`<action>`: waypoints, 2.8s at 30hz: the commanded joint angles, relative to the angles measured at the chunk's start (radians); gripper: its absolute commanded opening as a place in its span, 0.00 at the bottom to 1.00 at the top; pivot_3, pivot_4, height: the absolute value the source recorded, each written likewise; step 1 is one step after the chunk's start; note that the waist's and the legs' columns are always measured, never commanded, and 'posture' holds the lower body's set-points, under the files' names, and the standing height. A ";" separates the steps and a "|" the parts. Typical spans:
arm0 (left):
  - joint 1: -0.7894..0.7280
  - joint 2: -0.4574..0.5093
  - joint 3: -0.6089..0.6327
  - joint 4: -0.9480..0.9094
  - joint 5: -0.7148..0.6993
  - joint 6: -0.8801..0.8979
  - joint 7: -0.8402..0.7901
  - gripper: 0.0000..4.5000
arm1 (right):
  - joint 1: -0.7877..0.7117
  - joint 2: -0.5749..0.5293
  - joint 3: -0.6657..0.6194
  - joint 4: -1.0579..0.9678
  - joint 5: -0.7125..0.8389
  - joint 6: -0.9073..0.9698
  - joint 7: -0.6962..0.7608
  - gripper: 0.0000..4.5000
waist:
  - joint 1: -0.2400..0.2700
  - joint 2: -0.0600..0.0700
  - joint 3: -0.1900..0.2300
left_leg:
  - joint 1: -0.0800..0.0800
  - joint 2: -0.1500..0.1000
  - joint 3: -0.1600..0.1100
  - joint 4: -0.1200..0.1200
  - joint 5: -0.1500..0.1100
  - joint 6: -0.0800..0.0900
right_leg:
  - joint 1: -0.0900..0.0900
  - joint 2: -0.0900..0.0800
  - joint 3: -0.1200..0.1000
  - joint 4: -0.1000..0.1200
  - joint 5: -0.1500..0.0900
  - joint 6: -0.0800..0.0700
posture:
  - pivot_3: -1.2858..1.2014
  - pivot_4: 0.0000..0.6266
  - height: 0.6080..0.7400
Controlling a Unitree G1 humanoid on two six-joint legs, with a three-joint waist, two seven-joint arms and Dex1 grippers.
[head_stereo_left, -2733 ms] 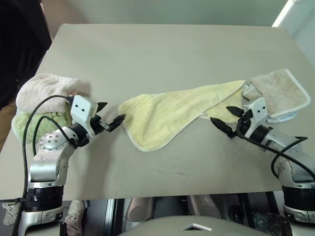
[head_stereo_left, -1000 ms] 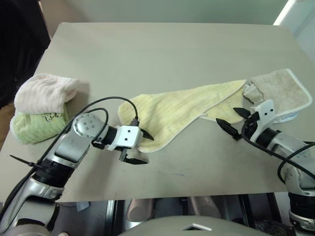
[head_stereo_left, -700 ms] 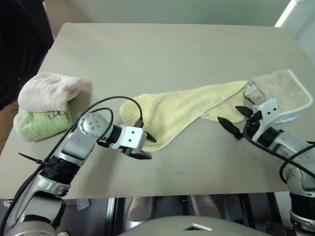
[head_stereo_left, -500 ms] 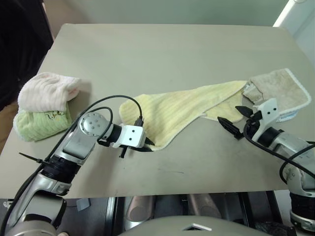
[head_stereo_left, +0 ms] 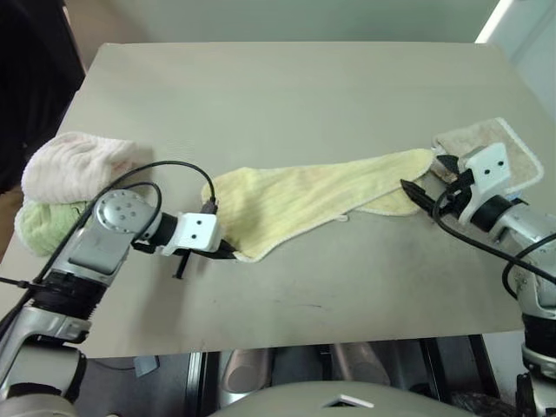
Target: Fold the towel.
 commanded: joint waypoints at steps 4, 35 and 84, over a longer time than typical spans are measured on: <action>-0.014 0.017 0.039 0.063 0.043 -0.001 0.053 0.01 | -0.032 -0.112 0.124 0.158 -0.245 -0.311 0.022 1.00 | -0.001 0.001 0.000 | 0.001 0.001 -0.001 -0.001 0.001 0.001 | 0.000 0.001 -0.001 0.002 0.002 0.000 | 0.52 0.24 1.00; 0.005 0.007 0.046 0.025 0.021 0.031 0.082 0.00 | -0.517 -0.189 0.492 0.991 -0.938 -1.100 -0.345 0.55 | -0.003 0.004 0.001 | 0.001 0.000 -0.002 -0.001 0.003 0.004 | 0.000 0.001 0.000 -0.002 0.010 0.003 | 0.52 0.24 1.00; -0.301 0.053 0.490 0.384 -0.242 0.214 0.219 0.00 | -0.179 -0.386 0.013 0.202 0.045 -0.416 0.478 0.00 | 0.002 0.006 0.003 | -0.042 0.002 0.003 0.001 0.013 -0.012 | -0.034 0.000 -0.002 -0.016 0.015 0.011 | 0.52 0.24 1.00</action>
